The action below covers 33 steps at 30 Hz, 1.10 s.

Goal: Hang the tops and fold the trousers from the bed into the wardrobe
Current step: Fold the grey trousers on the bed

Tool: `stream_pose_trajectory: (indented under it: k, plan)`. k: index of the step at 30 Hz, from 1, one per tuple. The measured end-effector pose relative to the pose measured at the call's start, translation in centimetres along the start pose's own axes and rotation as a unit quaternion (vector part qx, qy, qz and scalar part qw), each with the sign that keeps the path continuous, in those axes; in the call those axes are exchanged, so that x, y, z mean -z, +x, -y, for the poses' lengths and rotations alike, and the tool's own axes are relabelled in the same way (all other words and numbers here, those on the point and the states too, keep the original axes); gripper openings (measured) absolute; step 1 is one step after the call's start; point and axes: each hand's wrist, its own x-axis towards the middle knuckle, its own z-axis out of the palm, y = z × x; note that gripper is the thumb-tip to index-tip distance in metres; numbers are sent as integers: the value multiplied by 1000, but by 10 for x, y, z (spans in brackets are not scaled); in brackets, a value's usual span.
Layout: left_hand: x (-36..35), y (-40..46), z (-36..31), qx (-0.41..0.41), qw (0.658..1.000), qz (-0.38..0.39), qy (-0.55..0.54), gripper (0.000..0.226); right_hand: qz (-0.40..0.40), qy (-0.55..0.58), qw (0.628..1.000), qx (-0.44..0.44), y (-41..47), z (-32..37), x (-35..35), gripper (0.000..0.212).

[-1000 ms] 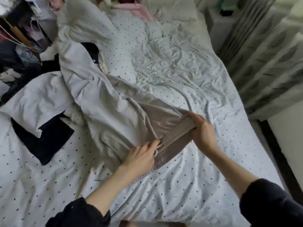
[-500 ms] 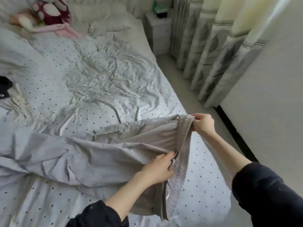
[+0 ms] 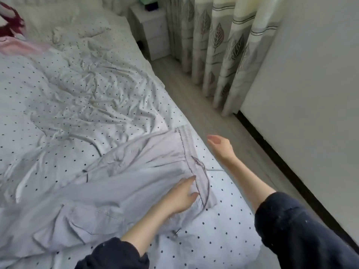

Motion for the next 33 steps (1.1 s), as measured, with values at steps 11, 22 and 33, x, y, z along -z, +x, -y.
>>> stream_pose_trajectory:
  k: [11, 22, 33]
  plan:
    - [-72, -26, 96, 63, 972, -40, 223, 78, 47, 36, 980, -190, -50, -142, -74, 19]
    - [-102, -21, 31, -57, 975, -100, 192, 21, -80, 335, 897, -277, -59, -163, -8, 25]
    - [-101, -70, 86, -65, 970, -45, 228, 50, -135, -86, 982, -101, -115, -158, -65, 49]
